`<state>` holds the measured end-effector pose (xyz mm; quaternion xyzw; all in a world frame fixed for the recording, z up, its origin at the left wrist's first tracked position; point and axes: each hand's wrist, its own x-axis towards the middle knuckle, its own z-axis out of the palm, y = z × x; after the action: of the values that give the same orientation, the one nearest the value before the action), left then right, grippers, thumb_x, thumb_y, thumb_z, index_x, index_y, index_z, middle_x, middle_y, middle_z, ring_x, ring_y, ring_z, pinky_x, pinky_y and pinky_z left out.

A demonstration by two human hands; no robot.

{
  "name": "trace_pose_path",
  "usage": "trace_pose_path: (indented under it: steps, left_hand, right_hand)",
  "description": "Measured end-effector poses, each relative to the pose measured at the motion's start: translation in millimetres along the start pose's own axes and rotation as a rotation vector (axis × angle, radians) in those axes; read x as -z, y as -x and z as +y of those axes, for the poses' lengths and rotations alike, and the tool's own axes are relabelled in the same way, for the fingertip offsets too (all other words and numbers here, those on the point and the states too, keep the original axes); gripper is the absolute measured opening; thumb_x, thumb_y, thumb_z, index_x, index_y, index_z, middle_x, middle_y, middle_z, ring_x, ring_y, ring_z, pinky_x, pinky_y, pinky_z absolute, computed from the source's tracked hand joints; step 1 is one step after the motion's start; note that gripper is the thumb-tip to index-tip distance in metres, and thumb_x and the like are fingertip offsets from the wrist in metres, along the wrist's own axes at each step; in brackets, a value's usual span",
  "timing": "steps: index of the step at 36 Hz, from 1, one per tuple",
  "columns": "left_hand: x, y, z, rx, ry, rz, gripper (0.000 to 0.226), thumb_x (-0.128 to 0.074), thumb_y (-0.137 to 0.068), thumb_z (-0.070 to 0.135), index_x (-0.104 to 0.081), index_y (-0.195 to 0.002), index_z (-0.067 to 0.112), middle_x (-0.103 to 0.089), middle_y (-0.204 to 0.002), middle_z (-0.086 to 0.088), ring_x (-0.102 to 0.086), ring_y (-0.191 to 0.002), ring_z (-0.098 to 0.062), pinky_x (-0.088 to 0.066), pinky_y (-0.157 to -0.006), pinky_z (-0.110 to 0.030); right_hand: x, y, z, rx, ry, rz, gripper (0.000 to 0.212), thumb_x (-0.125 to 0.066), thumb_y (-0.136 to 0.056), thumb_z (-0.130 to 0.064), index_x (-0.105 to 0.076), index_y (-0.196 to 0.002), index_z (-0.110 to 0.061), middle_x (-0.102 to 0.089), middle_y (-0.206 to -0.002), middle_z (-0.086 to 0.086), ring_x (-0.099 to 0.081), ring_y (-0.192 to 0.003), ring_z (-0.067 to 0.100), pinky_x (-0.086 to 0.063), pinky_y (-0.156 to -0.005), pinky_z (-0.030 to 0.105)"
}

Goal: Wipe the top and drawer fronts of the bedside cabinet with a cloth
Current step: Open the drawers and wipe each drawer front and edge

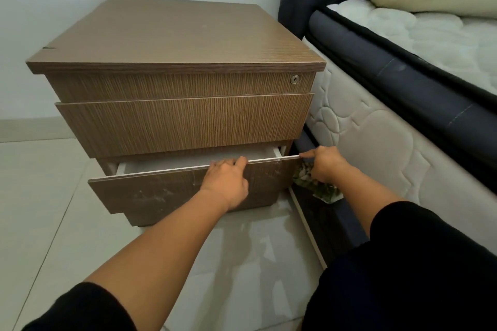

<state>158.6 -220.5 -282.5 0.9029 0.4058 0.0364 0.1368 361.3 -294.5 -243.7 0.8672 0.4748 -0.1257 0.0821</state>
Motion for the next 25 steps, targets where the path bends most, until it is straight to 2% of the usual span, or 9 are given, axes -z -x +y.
trace_pose_path:
  steps: [3,7,11,15,17,20,23,25]
  left_hand:
    - [3.6,4.9,0.1,-0.009,0.032,0.007,0.046,-0.042,-0.09,0.022,-0.037,-0.135,0.015,-0.045,-0.139,-0.012,-0.04,-0.128,-0.03,-0.028,-0.109,-0.039]
    - [5.8,12.7,-7.6,-0.005,0.026,0.001,0.054,-0.039,-0.093,0.023,-0.025,-0.144,0.015,-0.023,-0.154,-0.01,-0.018,-0.143,-0.024,-0.016,-0.116,-0.041]
    - [9.1,19.3,-16.9,0.051,0.029,-0.03,0.056,-0.04,-0.093,0.026,-0.022,-0.145,0.014,-0.025,-0.153,-0.01,-0.021,-0.142,-0.026,-0.019,-0.116,-0.039]
    - [13.7,20.6,-26.5,0.095,0.002,-0.05,0.059,-0.042,-0.092,0.028,-0.022,-0.145,0.012,-0.032,-0.149,-0.011,-0.031,-0.136,-0.027,-0.025,-0.111,-0.037]
    - [14.8,20.3,-32.7,0.117,0.0,-0.06,0.058,-0.042,-0.093,0.028,-0.023,-0.145,0.013,-0.035,-0.148,-0.011,-0.035,-0.134,-0.029,-0.028,-0.11,-0.038]
    - [15.5,18.1,-39.8,0.132,-0.005,-0.044,0.051,-0.041,-0.092,0.027,-0.032,-0.141,0.013,-0.045,-0.139,-0.014,-0.044,-0.125,-0.033,-0.036,-0.104,-0.039]
    - [16.6,15.3,-42.2,0.144,-0.002,-0.022,0.045,-0.039,-0.092,0.027,-0.042,-0.135,0.016,-0.054,-0.128,-0.017,-0.05,-0.116,-0.035,-0.043,-0.093,-0.038]
    - [15.3,12.9,-44.5,0.15,0.015,-0.01,0.043,-0.039,-0.092,0.027,-0.044,-0.134,0.018,-0.056,-0.127,-0.017,-0.051,-0.115,-0.035,-0.043,-0.092,-0.038]
  right_hand:
    - [8.3,5.5,1.5,-0.1,-0.089,0.052,0.043,-0.053,-0.089,-0.013,-0.053,-0.132,-0.018,-0.053,-0.134,0.008,-0.053,-0.118,0.026,-0.048,-0.099,0.033]
    - [9.5,6.5,2.7,-0.272,-0.454,0.246,0.039,-0.051,-0.091,-0.013,-0.055,-0.13,-0.014,-0.055,-0.132,0.011,-0.052,-0.118,0.029,-0.046,-0.1,0.032]
    - [0.1,9.3,-8.8,-0.304,-0.687,0.357,0.041,-0.056,-0.089,-0.011,-0.054,-0.13,-0.012,-0.059,-0.127,0.013,-0.059,-0.108,0.027,-0.049,-0.09,0.029]
    - [-9.8,4.7,-25.8,-0.267,-0.667,0.36,0.041,-0.054,-0.09,-0.014,-0.053,-0.131,-0.014,-0.058,-0.127,0.015,-0.058,-0.109,0.03,-0.051,-0.093,0.035]
    - [-17.3,0.1,-37.1,-0.243,-0.645,0.339,0.041,-0.054,-0.091,-0.017,-0.052,-0.131,-0.013,-0.051,-0.132,0.015,-0.056,-0.111,0.03,-0.049,-0.096,0.035]
    - [-26.5,-7.3,-52.0,-0.257,-0.561,0.351,0.039,-0.052,-0.091,-0.021,-0.053,-0.128,-0.008,-0.042,-0.133,0.017,-0.053,-0.11,0.034,-0.048,-0.097,0.04]
    - [-29.7,-11.8,-62.8,-0.285,-0.506,0.366,0.036,-0.052,-0.09,-0.021,-0.055,-0.123,-0.005,-0.043,-0.128,0.018,-0.053,-0.107,0.034,-0.048,-0.095,0.041]
    - [-31.9,-12.8,-71.3,-0.273,-0.465,0.363,0.034,-0.053,-0.09,-0.021,-0.056,-0.12,-0.005,-0.044,-0.125,0.017,-0.053,-0.106,0.033,-0.048,-0.093,0.04]
